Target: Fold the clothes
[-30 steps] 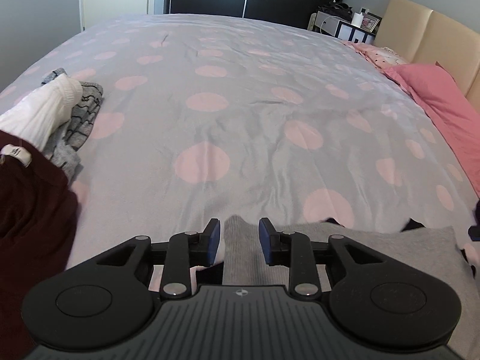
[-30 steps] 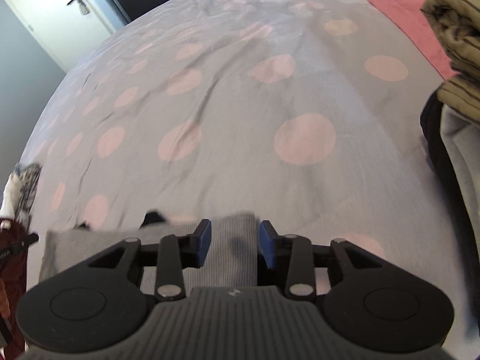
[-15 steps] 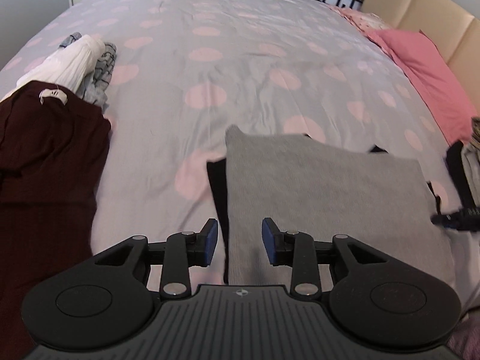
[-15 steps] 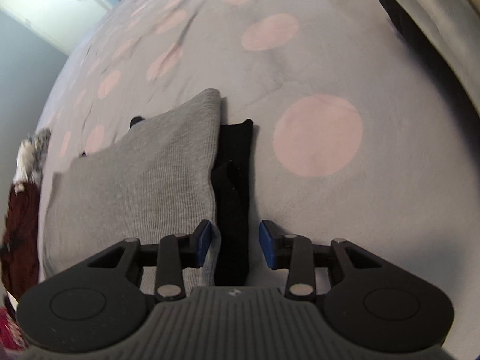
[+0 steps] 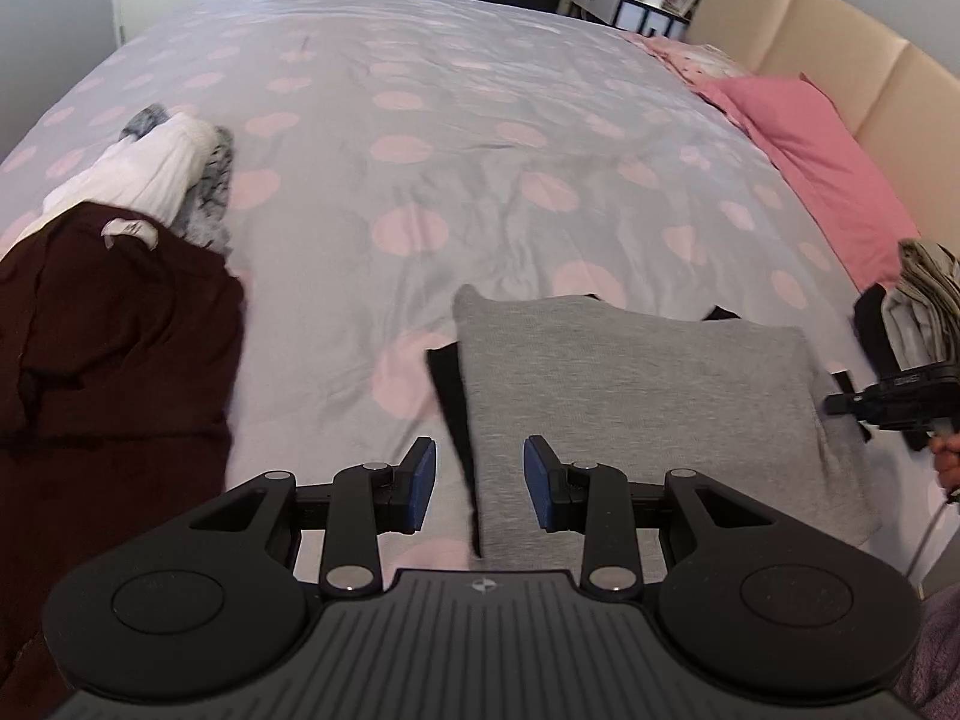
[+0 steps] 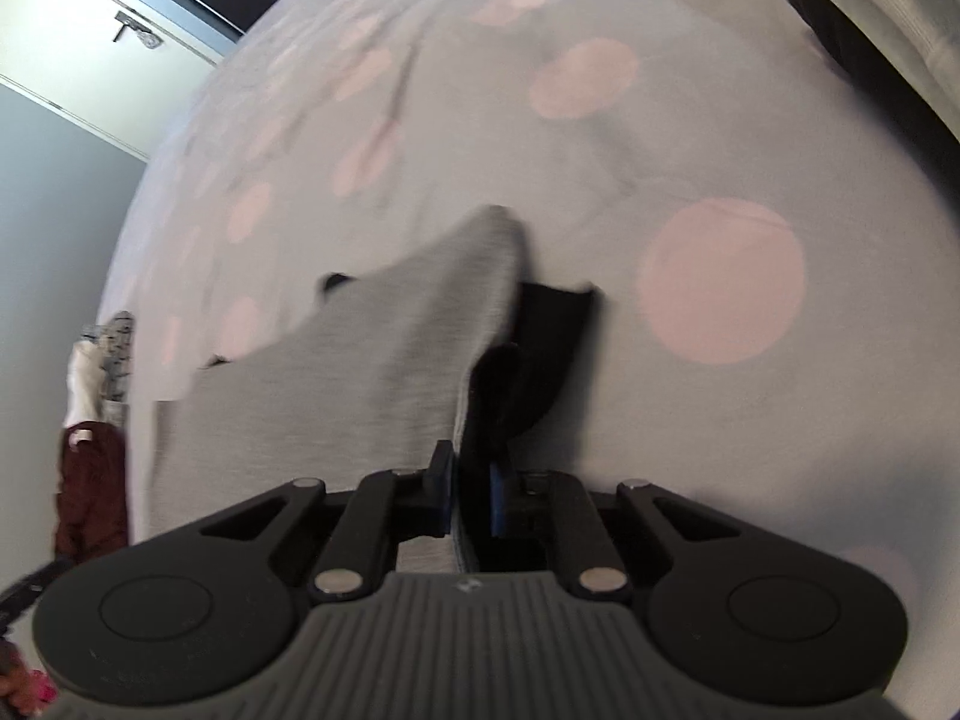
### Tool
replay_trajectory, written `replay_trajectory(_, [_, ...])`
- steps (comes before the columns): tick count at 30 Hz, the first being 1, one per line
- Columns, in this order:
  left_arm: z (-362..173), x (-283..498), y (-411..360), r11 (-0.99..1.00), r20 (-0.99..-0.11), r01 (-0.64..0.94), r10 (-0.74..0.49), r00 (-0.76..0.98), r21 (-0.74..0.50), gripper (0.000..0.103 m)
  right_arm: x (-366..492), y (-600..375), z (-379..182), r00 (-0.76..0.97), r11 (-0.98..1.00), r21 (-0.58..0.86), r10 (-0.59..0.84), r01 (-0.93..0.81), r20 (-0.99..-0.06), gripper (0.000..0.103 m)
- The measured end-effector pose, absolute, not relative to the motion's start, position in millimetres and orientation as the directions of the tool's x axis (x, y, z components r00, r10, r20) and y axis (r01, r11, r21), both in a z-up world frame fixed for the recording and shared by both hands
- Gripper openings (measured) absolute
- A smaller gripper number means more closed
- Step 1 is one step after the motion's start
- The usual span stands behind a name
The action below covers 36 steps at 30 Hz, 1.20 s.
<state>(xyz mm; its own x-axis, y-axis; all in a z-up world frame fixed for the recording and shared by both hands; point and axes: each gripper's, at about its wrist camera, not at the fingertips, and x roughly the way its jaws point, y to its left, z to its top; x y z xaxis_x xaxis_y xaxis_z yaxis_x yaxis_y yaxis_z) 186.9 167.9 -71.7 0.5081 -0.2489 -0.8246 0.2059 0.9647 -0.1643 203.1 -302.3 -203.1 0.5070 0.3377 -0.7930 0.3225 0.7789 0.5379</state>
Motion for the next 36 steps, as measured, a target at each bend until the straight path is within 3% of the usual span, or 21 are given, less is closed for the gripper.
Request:
replay_trajectory(18, [-79.3,192.7,190.5,0.971,-0.822,0.136,-0.240,0.517,-0.198,0.030,265.0,-132.9,-136.6,0.459,0.718,0.689,0.583,0.093,-0.670,0.013])
replay_trajectory(32, [-77.1,202.2,194.0,0.976,-0.824,0.113,-0.220,0.522,-0.188,0.030,314.0,-16.1,-182.8,0.304,0.747,0.663,0.622,0.045,-0.721,0.014])
replay_trajectory(36, [-77.9,202.0,197.6,0.977,-0.829,0.108,-0.211,0.518,-0.182,0.030,315.0,-2.9,-193.6,0.267,0.766,0.642,0.614,0.028,-0.743,0.023])
